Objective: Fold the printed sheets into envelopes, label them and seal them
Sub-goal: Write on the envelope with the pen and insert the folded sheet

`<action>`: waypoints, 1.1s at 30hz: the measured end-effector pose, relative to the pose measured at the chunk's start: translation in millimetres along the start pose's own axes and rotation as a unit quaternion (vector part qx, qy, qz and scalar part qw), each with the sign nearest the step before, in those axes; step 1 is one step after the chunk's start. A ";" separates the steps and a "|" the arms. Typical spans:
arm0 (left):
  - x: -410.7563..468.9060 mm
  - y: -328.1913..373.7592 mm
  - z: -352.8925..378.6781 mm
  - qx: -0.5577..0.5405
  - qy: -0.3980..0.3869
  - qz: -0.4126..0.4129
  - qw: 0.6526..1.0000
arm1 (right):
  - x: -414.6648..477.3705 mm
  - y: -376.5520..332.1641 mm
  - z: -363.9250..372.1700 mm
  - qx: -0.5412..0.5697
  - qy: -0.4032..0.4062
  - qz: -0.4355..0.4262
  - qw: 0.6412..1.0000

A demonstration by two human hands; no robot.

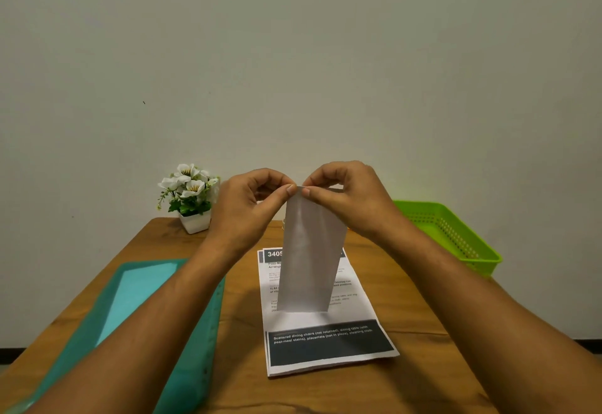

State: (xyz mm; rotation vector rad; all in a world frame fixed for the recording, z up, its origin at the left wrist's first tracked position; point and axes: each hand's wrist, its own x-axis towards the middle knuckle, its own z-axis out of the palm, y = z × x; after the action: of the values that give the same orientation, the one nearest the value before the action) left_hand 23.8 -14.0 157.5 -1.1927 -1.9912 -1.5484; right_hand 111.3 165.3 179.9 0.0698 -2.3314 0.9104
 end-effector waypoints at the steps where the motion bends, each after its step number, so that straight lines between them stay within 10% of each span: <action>1: -0.1 0.4 -1.2 0.002 -0.002 0.003 1.000 | -0.2 0.5 0.3 0.004 0.000 0.000 1.000; 14: -5.8 -11.4 -10.3 -0.088 0.042 -0.056 0.994 | -7.8 27.0 -17.5 0.171 0.038 0.063 0.983; 23: -28.4 -31.0 -9.2 -0.276 0.173 -0.258 0.910 | -35.6 67.4 22.0 0.186 -0.093 0.157 0.965; 33: -106.0 -92.6 -15.3 0.200 -0.080 -0.339 0.916 | -37.7 106.9 61.3 0.016 -0.133 0.158 0.978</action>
State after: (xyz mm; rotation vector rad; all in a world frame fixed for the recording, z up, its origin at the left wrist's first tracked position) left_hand 10.1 -75.0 30.5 -0.4886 -2.8517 -1.2087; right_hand 80.6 201.8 60.2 -0.1829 -2.6249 1.1527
